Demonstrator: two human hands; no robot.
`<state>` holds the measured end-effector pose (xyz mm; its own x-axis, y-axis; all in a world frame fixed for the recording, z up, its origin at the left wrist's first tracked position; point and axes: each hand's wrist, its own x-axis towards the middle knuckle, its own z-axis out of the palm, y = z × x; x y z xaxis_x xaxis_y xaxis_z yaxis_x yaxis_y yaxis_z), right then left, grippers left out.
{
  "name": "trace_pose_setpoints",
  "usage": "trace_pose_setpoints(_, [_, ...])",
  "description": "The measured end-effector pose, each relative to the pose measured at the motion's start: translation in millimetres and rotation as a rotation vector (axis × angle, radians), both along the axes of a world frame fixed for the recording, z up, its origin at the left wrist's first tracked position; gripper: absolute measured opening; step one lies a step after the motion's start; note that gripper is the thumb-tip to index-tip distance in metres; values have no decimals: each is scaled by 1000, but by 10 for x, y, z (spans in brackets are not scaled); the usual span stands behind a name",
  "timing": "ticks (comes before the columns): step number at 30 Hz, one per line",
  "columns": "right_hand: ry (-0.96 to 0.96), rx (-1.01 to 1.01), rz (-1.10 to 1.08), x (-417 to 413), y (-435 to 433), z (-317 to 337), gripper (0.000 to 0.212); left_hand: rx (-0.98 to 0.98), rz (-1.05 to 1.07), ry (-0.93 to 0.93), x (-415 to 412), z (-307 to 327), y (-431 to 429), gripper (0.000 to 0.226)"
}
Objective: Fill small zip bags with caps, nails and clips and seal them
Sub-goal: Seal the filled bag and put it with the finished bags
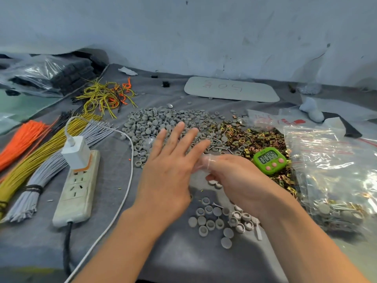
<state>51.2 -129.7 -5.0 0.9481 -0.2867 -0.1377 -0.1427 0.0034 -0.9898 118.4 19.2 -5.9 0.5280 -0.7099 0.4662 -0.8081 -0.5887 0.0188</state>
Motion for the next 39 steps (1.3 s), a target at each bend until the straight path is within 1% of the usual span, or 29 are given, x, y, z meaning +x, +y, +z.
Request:
trace_pose_setpoints(3, [-41,139,26,40,21,-17,21,-159,14,-127,21,-45,-8,53])
trace_pose_setpoints(4, [-55,159,51,46,39,1,21,-212,30,-155,41,-58,0,41])
trace_pose_setpoints(5, [-63,147,56,59,60,25,21,-257,57,-165,63,-67,13,33])
trace_pose_setpoints(6, [-76,134,20,81,70,50,21,-293,99,-163,88,-69,26,29])
trace_pose_setpoints(7, [-82,120,-71,112,67,79,22,-319,154,-142,115,-65,39,29])
trace_pose_setpoints(9, [-75,41,-318,214,26,93,20,-371,264,-42,175,-49,81,38])
trace_pose_setpoints(10, [-63,-88,-391,275,10,88,20,-411,311,26,209,-41,120,41])
trace_pose_setpoints(11, [-44,-261,-394,347,10,81,27,-454,350,98,243,-36,172,45])
trace_pose_setpoints(13, [-30,-583,-261,526,64,34,39,-553,392,247,334,-31,303,51])
trace_pose_setpoints(15, [-20,-855,-69,733,170,-48,55,-669,399,383,430,-16,441,51])
trace_pose_setpoints(18, [61,-1107,203,1008,395,-181,74,-802,413,469,552,26,579,48])
trace_pose_setpoints(19, [86,-1168,240,1064,446,-220,76,-817,420,472,579,29,602,46])
trace_pose_setpoints(20, [87,-1202,228,1103,471,-258,75,-819,429,473,595,20,620,44])
trace_pose_setpoints(22, [42,-1192,101,1132,495,-301,65,-794,439,461,608,-10,653,41])
trace_pose_setpoints(25, [48,-1144,-76,1140,511,-319,39,-726,450,416,622,-52,712,43])
trace_pose_setpoints(26, [65,-1131,-103,1145,499,-311,33,-710,457,413,638,-55,727,44])
trace_pose_setpoints(29, [87,-1107,-128,1134,476,-248,23,-683,480,432,691,-52,755,46])
trace_pose_setpoints(32, [85,-1176,-190,1108,527,-212,7,-663,474,427,694,-65,774,45])
trace_pose_setpoints(35, [68,-1128,-251,1065,556,-241,5,-641,448,435,644,-63,731,43])
trace_pose_setpoints(37, [28,-1050,-280,1037,553,-241,13,-632,437,450,608,-41,680,42])
trace_pose_setpoints(39, [10,-1016,-252,1027,562,-224,17,-627,438,461,585,-18,650,43])
